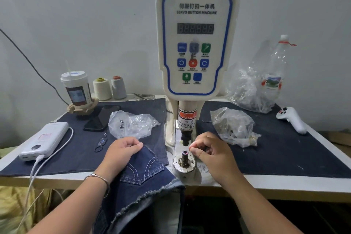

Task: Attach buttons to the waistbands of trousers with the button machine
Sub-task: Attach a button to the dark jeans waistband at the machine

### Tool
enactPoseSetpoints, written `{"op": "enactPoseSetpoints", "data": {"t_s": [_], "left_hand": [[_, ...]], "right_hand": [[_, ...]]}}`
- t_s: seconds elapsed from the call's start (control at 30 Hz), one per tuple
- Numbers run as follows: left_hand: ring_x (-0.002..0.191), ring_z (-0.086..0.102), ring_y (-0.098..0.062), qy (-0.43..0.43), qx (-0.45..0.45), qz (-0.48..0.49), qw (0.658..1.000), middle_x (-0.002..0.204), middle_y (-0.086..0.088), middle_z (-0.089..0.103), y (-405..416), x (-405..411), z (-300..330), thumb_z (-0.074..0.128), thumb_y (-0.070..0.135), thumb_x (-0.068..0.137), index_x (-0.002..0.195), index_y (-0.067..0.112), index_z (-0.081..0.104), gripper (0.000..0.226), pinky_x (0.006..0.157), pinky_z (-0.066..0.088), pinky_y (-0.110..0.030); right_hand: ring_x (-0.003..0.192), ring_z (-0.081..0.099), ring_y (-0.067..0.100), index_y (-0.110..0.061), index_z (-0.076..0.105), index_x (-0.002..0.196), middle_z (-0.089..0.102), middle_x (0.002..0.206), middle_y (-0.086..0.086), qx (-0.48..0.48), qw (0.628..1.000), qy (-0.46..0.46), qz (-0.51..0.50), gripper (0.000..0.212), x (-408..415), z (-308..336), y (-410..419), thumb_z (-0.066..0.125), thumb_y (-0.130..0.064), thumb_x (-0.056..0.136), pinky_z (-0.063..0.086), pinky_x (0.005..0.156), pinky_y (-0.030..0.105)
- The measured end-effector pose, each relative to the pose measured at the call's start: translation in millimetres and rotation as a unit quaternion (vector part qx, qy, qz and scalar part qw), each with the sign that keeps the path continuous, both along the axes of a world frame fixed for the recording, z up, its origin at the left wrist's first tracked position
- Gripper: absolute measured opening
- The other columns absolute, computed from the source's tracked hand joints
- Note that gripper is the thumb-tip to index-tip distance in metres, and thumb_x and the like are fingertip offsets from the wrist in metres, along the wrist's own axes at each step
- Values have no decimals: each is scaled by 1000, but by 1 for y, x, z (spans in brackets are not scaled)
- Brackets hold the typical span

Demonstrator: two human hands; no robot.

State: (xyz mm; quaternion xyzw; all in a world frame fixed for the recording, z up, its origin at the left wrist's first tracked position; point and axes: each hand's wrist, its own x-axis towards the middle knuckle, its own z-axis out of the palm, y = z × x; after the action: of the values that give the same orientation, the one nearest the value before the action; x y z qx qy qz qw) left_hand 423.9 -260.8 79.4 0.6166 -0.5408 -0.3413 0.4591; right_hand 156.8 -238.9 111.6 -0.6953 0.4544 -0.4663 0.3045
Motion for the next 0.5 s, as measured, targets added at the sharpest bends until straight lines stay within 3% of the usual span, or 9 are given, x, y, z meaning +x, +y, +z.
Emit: {"op": "enactPoseSetpoints", "data": {"t_s": [0.07, 0.23, 0.5], "left_hand": [[70, 41, -17, 5, 2, 0, 1000, 66, -4, 49, 0, 1, 0, 68, 11, 90, 65, 12, 61, 26, 70, 31, -31], [69, 40, -17, -2, 2, 2, 1000, 66, -5, 48, 0, 1, 0, 68, 13, 89, 64, 13, 61, 26, 71, 32, -30], [62, 38, -11, -18, 3, 9, 1000, 59, 5, 47, -1, 1, -2, 69, 15, 89, 56, 23, 61, 35, 63, 32, -27]], "right_hand": [[76, 58, 7, -15, 68, 71, 64, 87, 0, 4, 1000, -4, 10, 16, 5, 3, 0, 74, -3, 79, 47, 72, 30], [68, 51, -5, -11, 67, 77, 61, 88, -5, 2, 999, 46, 15, 10, 10, 6, -2, 75, -7, 80, 37, 63, 12], [60, 49, -9, -6, 67, 78, 57, 86, -7, -19, 996, 84, 17, 9, 8, 10, -3, 76, -6, 79, 36, 58, 9]]}}
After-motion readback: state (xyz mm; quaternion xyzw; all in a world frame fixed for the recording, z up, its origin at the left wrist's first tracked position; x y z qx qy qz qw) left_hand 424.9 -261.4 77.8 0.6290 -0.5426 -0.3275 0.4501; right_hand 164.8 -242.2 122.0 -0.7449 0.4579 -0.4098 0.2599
